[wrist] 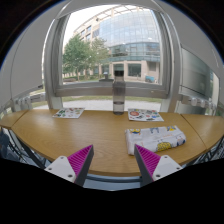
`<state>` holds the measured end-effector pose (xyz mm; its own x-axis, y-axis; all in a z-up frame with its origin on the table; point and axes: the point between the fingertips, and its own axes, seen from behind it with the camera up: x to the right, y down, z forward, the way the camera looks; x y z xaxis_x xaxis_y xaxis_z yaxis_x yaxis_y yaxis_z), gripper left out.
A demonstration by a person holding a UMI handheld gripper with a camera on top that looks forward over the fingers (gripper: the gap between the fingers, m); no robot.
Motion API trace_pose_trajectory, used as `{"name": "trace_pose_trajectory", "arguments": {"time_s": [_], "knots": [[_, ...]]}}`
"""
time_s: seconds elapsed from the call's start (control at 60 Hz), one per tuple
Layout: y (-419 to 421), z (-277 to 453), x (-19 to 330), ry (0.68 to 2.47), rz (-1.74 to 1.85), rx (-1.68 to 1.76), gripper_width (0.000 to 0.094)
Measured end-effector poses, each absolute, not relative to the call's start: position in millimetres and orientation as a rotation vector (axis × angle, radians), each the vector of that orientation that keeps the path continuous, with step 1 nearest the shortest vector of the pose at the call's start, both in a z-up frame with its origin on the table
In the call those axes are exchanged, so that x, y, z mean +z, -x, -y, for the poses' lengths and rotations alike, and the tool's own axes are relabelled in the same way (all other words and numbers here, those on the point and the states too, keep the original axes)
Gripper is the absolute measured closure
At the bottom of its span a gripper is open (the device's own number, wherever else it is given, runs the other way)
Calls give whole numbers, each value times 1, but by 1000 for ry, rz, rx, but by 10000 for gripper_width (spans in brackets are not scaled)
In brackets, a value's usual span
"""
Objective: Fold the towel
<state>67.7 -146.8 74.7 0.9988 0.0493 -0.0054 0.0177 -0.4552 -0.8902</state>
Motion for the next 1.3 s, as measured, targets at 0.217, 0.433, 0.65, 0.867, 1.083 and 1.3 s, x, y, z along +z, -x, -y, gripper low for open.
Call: {"name": "trace_pose_trajectory", "arguments": {"time_s": [0.217,0.433,0.65,0.867,1.083,1.3], "knots": [[-126,86,57,2050,14,-50,129],[-143,30,23,2078,50,-79,345],[-139,18,-8,2152,111,-41,635],[-144,12,-5,2177,27,49,893],[-141,14,9,2207,11,199,893],[-206,7,90,2088,7,200,894]]}}
